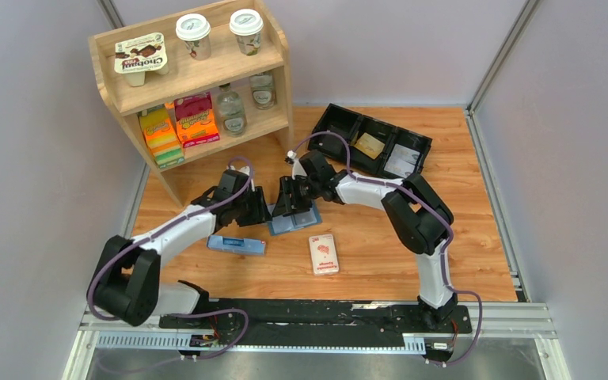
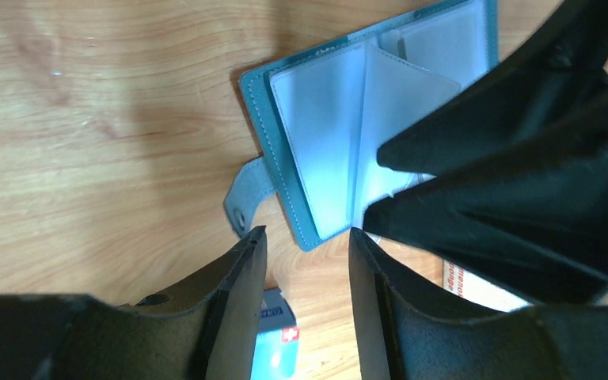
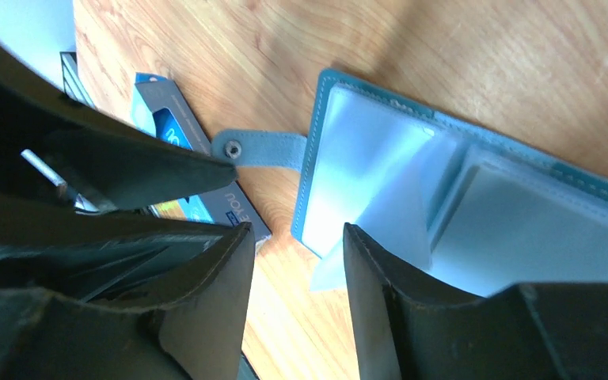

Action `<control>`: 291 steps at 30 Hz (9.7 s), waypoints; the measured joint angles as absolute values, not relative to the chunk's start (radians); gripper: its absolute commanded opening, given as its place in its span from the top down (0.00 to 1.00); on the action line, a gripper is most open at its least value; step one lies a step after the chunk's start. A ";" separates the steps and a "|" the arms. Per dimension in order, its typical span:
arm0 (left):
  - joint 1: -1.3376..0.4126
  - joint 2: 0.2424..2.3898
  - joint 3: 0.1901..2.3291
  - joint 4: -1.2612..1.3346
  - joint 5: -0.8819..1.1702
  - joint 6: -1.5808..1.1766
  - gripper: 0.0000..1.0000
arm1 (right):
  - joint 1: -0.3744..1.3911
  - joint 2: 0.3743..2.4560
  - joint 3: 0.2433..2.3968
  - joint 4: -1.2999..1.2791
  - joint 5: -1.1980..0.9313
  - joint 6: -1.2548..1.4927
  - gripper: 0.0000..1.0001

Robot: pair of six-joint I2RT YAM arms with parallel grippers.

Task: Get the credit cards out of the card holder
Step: Remove the credit card from the card holder.

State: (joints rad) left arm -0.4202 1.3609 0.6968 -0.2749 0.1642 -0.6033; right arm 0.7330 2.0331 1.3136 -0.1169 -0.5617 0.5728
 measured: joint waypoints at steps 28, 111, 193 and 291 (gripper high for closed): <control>-0.419 1.365 0.744 -0.259 0.173 -0.624 0.48 | 0.686 1.991 1.507 -0.445 -0.147 0.390 0.42; -0.419 1.573 0.812 -0.323 0.232 -0.611 0.52 | 0.793 2.020 1.492 -0.543 -0.138 0.402 0.41; -0.403 1.569 0.831 -0.267 0.309 -0.719 0.41 | 0.645 2.008 1.264 -0.225 -0.430 0.531 0.78; -0.430 1.650 1.023 -0.361 0.331 -0.630 0.54 | 0.635 2.000 1.196 -0.067 -0.515 0.560 0.61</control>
State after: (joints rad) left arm -0.4305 1.6497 1.0233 -0.3614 0.3309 -0.6300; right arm 0.6346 2.0003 1.1965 -0.0673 -0.5148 0.5598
